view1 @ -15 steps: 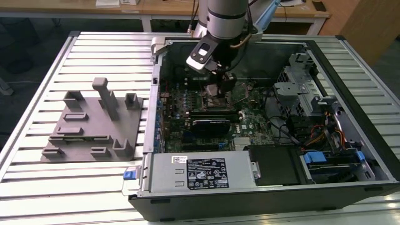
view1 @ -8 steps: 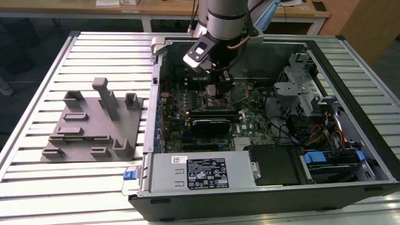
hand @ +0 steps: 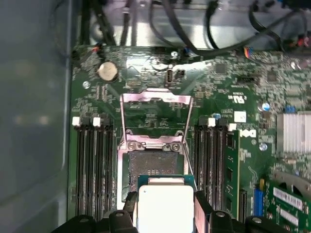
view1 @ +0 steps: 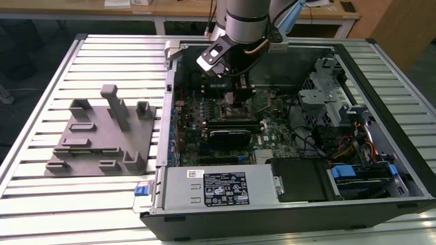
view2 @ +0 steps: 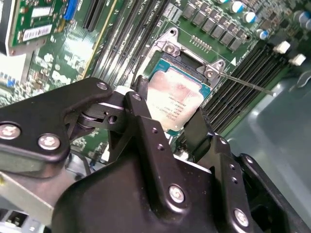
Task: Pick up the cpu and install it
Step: 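Place the cpu into insertion slot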
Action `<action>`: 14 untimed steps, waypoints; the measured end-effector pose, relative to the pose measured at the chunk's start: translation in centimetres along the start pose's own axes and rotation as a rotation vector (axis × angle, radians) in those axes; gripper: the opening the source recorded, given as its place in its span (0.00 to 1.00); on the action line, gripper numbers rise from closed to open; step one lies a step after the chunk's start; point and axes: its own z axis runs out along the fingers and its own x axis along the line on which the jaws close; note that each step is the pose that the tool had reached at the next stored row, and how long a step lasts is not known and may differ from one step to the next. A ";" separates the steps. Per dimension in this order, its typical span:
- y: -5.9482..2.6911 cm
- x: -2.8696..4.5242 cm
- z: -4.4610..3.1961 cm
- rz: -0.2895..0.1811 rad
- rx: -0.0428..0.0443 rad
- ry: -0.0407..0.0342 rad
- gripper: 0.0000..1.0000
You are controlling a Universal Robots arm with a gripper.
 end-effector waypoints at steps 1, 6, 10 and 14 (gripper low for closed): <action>0.00 0.00 0.00 0.002 0.0000 0.0000 0.54; 0.00 0.00 0.04 0.003 -0.0002 0.0004 0.54; 0.00 0.00 0.20 0.003 -0.0048 0.0003 0.54; 0.00 0.00 0.43 0.003 -0.0133 0.0006 0.54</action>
